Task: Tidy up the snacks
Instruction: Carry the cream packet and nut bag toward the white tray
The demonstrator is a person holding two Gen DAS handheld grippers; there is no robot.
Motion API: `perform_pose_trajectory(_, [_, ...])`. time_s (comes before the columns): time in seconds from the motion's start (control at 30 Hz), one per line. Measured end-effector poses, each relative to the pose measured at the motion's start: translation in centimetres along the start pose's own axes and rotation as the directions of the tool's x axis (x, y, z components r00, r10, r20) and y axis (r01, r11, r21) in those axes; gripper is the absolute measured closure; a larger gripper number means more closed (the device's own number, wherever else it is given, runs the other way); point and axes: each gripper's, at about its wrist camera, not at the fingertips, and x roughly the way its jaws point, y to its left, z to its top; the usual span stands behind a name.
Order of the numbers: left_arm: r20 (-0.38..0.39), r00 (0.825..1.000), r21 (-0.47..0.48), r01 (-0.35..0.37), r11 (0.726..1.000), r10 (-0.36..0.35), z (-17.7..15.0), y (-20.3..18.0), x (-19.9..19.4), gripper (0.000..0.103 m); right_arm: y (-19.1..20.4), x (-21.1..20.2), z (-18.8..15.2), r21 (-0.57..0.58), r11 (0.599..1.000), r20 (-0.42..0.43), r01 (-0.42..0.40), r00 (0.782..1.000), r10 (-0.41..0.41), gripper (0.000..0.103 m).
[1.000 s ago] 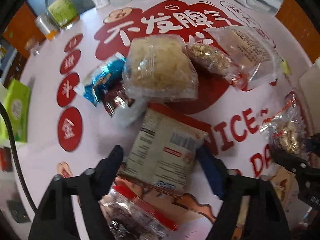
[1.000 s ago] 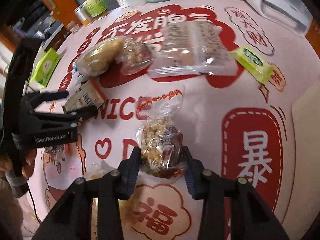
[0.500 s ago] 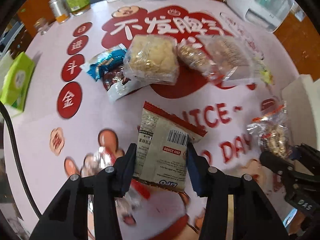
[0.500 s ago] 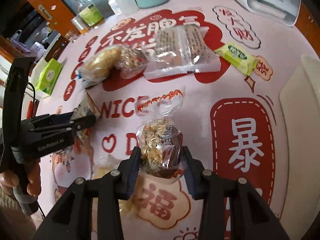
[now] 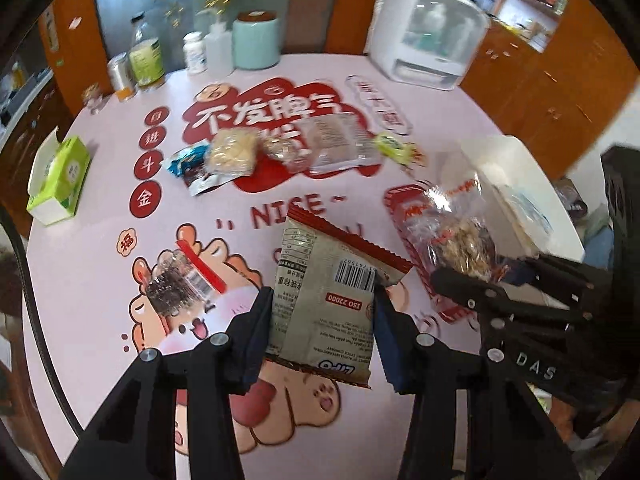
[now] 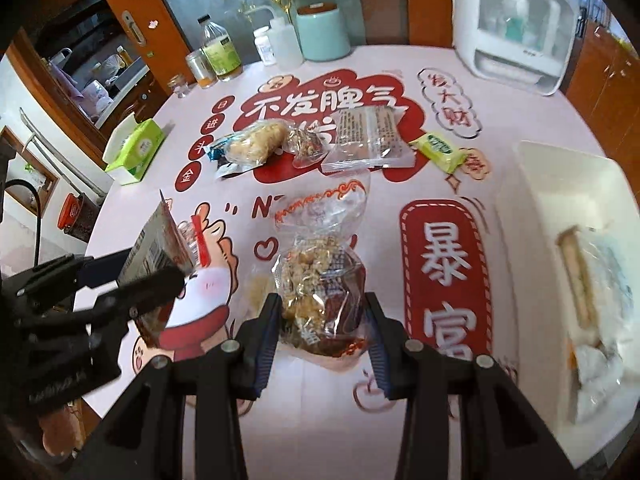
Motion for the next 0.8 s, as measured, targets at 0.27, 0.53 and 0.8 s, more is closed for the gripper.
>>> perform_pose_trajectory(0.27, [0.034,0.997,0.103,0.061,0.993,-0.065,-1.5,-4.8,-2.8,0.057,-1.6,-5.6,-3.1,0.064,0.996,0.066,0.064,0.996,-0.068,0.062])
perform_pose_trajectory(0.53, [0.088,0.994,0.184,0.040,0.982,-0.057,-0.6,-10.9,-4.9,0.057,-6.4,-10.3,-3.9,0.134,0.988,0.150,0.075,0.984,-0.095,0.062])
perform_pose_trajectory(0.8, [0.119,0.992,0.132,0.027,0.991,-0.043,2.0,-18.7,-4.0,0.057,-13.7,-12.9,-3.6,0.102,0.993,0.167,0.064,0.983,-0.080,0.062])
